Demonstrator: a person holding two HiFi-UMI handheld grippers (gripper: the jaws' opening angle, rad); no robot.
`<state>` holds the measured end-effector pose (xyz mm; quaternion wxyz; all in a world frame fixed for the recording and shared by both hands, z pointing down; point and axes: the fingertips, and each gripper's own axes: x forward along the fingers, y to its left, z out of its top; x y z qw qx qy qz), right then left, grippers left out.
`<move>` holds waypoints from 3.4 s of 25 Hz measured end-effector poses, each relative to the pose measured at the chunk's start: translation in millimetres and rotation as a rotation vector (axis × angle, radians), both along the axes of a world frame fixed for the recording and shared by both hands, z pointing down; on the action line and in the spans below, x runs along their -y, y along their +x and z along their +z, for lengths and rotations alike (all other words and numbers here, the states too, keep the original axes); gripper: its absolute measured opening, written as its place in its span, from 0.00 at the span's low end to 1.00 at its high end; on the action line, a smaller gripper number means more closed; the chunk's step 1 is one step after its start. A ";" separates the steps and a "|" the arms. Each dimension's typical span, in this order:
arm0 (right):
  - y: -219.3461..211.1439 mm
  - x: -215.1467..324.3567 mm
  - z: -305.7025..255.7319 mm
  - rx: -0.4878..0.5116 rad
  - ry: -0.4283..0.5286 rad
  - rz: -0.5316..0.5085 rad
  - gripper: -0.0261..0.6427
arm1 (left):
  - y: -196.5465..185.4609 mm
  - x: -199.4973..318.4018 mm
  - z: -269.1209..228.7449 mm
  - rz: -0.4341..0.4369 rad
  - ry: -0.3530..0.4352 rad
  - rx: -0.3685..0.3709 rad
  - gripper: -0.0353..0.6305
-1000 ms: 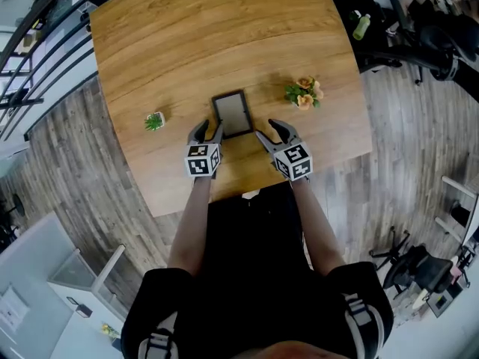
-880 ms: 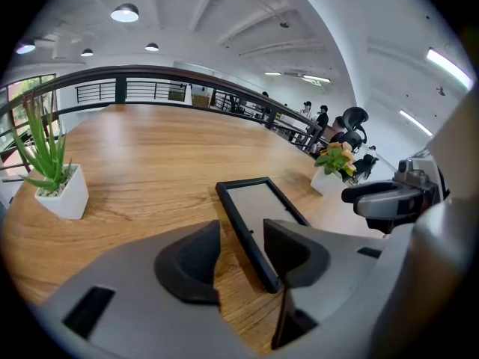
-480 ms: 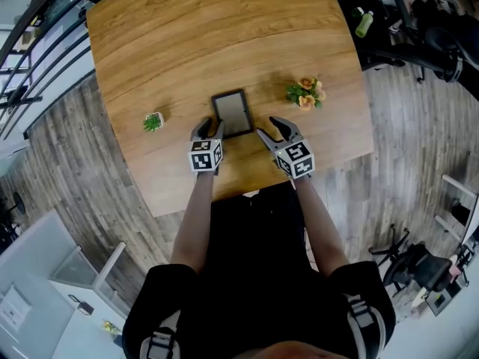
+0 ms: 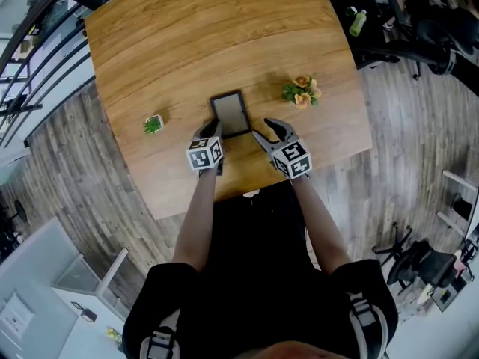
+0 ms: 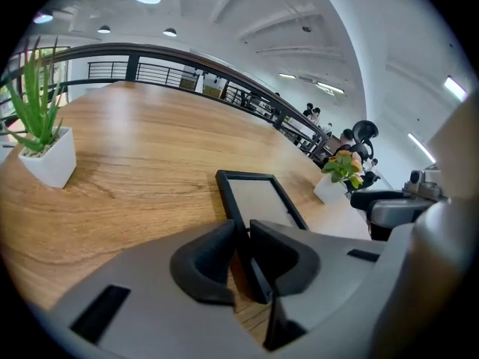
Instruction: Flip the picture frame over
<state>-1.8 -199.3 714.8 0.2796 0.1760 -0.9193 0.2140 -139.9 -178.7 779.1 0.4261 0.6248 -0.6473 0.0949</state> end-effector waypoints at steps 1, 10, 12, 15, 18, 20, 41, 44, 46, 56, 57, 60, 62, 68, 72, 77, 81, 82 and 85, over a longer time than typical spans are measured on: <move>-1.0 -1.6 -1.8 0.000 0.002 -0.005 0.36 | -1.2 -0.2 -0.1 -0.019 -0.002 -0.014 0.17; -3.3 -13.2 -7.6 0.012 0.003 0.001 0.35 | -18.8 -0.6 -0.3 -0.159 -0.017 -0.089 0.14; -3.5 -16.4 -7.6 0.019 -0.005 0.008 0.35 | -22.4 -1.1 -4.6 -0.174 -0.006 -0.105 0.14; -4.1 -20.5 -7.0 0.033 -0.021 0.016 0.35 | -24.1 -1.1 -12.2 -0.187 0.014 -0.128 0.14; -6.6 -23.6 -7.0 0.053 -0.041 0.023 0.36 | -22.9 -3.1 -17.7 -0.184 0.025 -0.136 0.14; -8.3 -24.7 -5.7 0.064 -0.059 0.030 0.36 | -21.5 -4.1 -21.8 -0.182 0.031 -0.143 0.14; -29.3 -50.2 15.6 0.208 -0.317 0.115 0.38 | -23.0 -23.7 -65.6 -0.149 0.133 -0.172 0.14; -34.2 -52.9 9.1 0.281 -0.396 0.139 0.38 | -24.5 -27.0 -72.0 -0.144 0.154 -0.174 0.14; -36.8 -54.7 5.0 0.318 -0.434 0.147 0.38 | -22.6 -28.1 -75.9 -0.138 0.170 -0.176 0.14; -43.4 -59.7 -19.1 0.486 -0.574 0.175 0.24 | -16.6 -30.8 -92.7 -0.097 0.227 -0.182 0.14; -43.6 -59.8 -20.3 0.489 -0.575 0.176 0.22 | -17.1 -31.1 -93.6 -0.094 0.231 -0.181 0.14; -43.5 -58.4 -23.8 0.501 -0.583 0.187 0.20 | -17.8 -31.1 -96.9 -0.082 0.243 -0.180 0.14; -40.3 -58.8 -24.7 0.514 -0.601 0.204 0.20 | -15.7 -32.8 -98.3 -0.073 0.248 -0.182 0.14; -42.7 -50.3 -54.5 0.636 -0.629 0.239 0.15 | -13.8 -31.7 -110.6 -0.054 0.292 -0.189 0.14; -43.1 -49.2 -57.2 0.600 -0.590 0.227 0.15 | -14.0 -31.9 -111.9 -0.041 0.303 -0.178 0.14; -42.0 -54.1 -52.9 0.550 -0.569 0.228 0.15 | -11.6 -34.8 -105.5 -0.015 0.277 -0.182 0.14; -42.0 -59.6 -53.6 0.526 -0.544 0.228 0.15 | -9.3 -37.4 -103.8 0.000 0.264 -0.180 0.14; -40.8 -59.5 -54.2 0.516 -0.527 0.226 0.15 | -7.8 -37.2 -104.1 0.007 0.262 -0.178 0.14; -36.8 -54.7 -55.3 0.485 -0.473 0.227 0.15 | -6.4 -36.1 -104.6 0.012 0.261 -0.162 0.14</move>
